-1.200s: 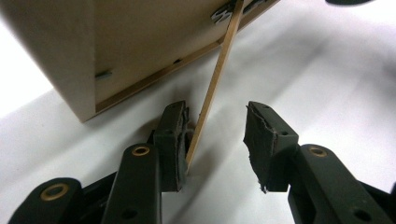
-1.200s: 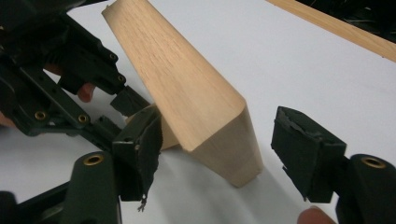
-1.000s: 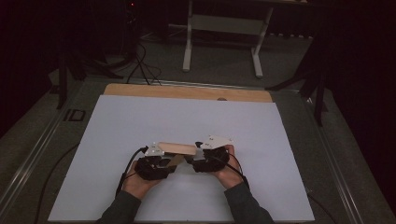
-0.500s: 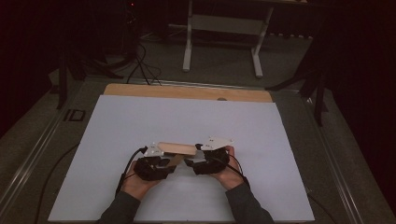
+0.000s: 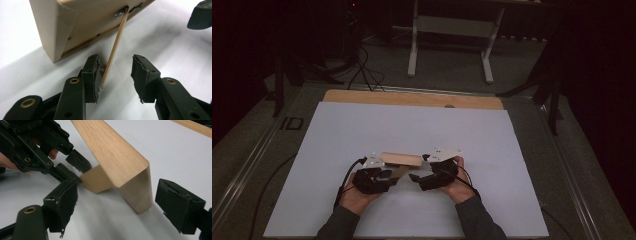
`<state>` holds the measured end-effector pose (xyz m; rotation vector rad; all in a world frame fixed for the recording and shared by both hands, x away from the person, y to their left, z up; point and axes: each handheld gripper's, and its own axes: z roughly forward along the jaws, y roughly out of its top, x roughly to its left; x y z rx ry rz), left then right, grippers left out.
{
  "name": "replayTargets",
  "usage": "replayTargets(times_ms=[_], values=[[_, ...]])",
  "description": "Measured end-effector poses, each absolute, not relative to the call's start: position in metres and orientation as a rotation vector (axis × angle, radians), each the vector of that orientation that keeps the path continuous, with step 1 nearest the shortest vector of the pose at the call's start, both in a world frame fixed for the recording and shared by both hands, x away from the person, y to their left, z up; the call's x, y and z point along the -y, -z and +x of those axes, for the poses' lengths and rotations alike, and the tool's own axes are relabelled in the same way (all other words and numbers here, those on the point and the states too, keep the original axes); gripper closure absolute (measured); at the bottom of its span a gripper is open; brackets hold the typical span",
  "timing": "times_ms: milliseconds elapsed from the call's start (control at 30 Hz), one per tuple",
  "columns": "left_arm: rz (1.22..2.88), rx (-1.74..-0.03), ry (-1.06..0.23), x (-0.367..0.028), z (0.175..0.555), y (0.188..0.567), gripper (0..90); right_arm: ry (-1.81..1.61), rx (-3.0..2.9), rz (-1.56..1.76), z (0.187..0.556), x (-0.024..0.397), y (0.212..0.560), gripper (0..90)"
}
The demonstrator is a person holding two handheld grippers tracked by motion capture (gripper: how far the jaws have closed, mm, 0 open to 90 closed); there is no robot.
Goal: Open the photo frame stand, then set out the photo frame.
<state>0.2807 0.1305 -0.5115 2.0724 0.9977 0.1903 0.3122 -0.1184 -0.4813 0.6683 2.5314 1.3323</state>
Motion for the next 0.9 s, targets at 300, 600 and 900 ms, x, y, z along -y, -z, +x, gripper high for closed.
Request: replayTargets(times_ms=[300,600,900], values=[[2.071,-0.992,-0.194,-0.131,0.279,0.51,58.0,-1.33,-2.53,0.639,0.31,0.121,0.477,20.0],[2.072,-0.985,-0.203,-0.133,0.277,0.508,58.0,-1.369,-2.522,0.619,0.309,0.127,0.469,21.0],[2.066,-0.984,-0.207,-0.134,0.276,0.507,58.1,-1.39,-2.513,0.595,0.308,0.131,0.464,21.1]])
